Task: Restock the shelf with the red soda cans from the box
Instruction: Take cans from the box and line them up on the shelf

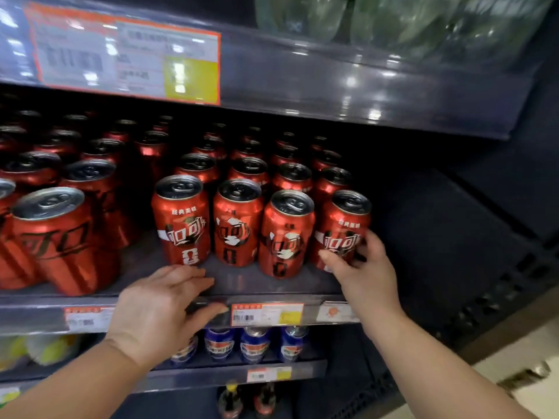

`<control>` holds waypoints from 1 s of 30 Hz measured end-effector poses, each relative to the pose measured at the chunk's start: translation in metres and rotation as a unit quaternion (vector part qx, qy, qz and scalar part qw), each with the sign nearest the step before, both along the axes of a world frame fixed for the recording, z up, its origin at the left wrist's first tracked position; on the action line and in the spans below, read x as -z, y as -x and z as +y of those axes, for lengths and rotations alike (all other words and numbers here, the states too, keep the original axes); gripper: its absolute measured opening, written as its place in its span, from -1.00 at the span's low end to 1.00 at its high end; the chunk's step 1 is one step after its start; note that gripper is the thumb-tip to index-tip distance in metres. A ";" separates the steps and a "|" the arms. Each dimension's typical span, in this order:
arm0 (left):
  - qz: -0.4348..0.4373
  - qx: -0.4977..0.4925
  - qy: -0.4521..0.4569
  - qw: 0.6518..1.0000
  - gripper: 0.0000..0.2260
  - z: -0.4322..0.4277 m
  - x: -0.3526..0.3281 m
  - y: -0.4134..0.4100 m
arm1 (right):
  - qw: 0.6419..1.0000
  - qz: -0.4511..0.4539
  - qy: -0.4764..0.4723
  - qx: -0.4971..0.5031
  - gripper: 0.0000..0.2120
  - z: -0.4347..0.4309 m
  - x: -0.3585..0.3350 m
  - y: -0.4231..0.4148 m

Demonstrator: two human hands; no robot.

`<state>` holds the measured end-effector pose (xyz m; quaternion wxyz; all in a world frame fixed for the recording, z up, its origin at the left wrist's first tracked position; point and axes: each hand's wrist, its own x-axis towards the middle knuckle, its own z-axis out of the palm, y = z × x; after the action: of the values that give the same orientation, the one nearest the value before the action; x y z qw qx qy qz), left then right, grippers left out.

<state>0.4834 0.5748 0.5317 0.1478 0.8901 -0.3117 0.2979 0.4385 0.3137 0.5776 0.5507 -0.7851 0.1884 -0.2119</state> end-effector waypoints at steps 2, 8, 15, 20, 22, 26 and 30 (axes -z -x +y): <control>-0.023 -0.003 0.011 1.000 -0.30 -0.003 -0.001 0.001 | 1.000 -0.003 -0.002 -0.003 -0.51 -0.001 0.000 -0.003; -0.053 -0.009 0.012 0.999 -0.28 -0.006 -0.002 0.002 | 0.999 0.005 0.045 0.010 -0.42 -0.004 0.005 -0.009; -0.071 0.010 0.014 0.997 -0.32 -0.004 0.003 -0.001 | 0.998 0.013 0.055 0.003 -0.43 -0.005 0.004 -0.014; -0.065 0.009 0.004 0.998 -0.36 -0.003 0.002 -0.001 | 0.999 0.018 0.051 0.001 -0.47 -0.007 -0.001 -0.022; -0.062 0.010 0.004 0.998 -0.41 -0.003 0.002 -0.002 | 0.998 0.031 0.054 0.005 -0.46 -0.009 -0.002 -0.027; -0.058 0.013 0.009 0.998 -0.34 -0.002 0.002 -0.002 | 0.998 0.054 0.043 0.000 -0.41 -0.011 -0.006 -0.030; -0.060 0.019 0.009 0.998 -0.34 -0.002 0.002 -0.002 | 0.995 0.011 0.069 0.073 -0.38 -0.002 -0.015 -0.009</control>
<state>0.4855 0.5727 0.5301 0.1423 0.8630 -0.3345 0.3508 0.4476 0.3119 0.5928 0.4759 -0.8080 0.2357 -0.2552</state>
